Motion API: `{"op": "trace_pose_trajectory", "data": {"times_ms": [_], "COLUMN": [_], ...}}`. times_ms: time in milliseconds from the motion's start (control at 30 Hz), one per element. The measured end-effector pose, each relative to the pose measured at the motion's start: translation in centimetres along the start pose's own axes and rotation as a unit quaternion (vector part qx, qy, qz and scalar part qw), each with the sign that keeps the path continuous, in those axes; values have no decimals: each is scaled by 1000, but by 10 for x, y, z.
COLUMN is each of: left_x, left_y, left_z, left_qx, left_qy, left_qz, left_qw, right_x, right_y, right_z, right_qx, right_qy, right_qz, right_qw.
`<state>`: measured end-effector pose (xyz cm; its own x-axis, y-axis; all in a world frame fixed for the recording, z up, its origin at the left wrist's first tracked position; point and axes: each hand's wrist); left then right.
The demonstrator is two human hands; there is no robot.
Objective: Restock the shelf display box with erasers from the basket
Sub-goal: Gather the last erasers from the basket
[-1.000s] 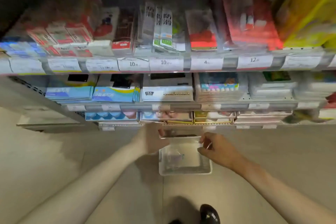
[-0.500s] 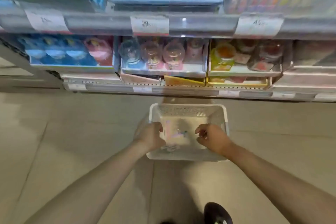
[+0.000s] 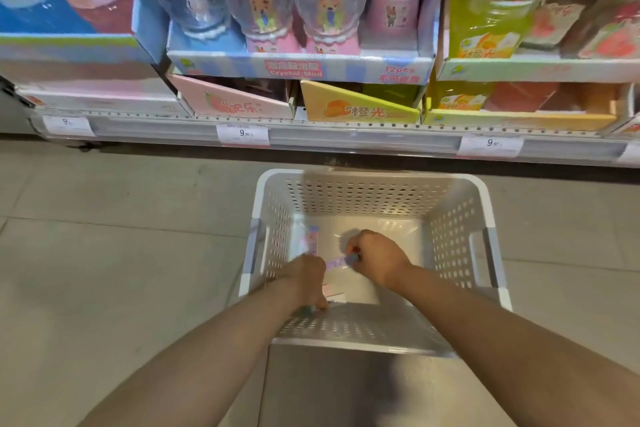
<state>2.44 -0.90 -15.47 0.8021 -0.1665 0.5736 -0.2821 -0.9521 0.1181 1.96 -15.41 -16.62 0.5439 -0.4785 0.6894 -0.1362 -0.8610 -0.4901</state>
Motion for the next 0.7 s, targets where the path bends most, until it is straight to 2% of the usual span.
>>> {"op": "trace_pose_trajectory", "data": {"times_ms": [233,400,700], "left_x": [-14,-17,-19], "left_y": [9,8,7], "left_z": [18,21,28], "left_qx": [-29,-47,-86], "left_qy": [42,43,14], "left_qz": [130,166,189], "left_qw": [990,984,978], "right_x": [-17,-24,-29], "right_y": [3,5,9], "right_z": [17,24,26], "right_qx": [82,124,61], "right_qy": [-2,-1,7], "right_qz": [-97,-157,-138], "right_qw": [992,980,989]}}
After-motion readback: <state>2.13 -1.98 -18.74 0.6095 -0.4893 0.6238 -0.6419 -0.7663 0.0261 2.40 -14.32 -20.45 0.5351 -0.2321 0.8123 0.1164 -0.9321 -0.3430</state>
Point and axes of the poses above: each hand's wrist, its own z-axis towards the middle knuckle, its own x-axis out of the back of the hand, y = z × x
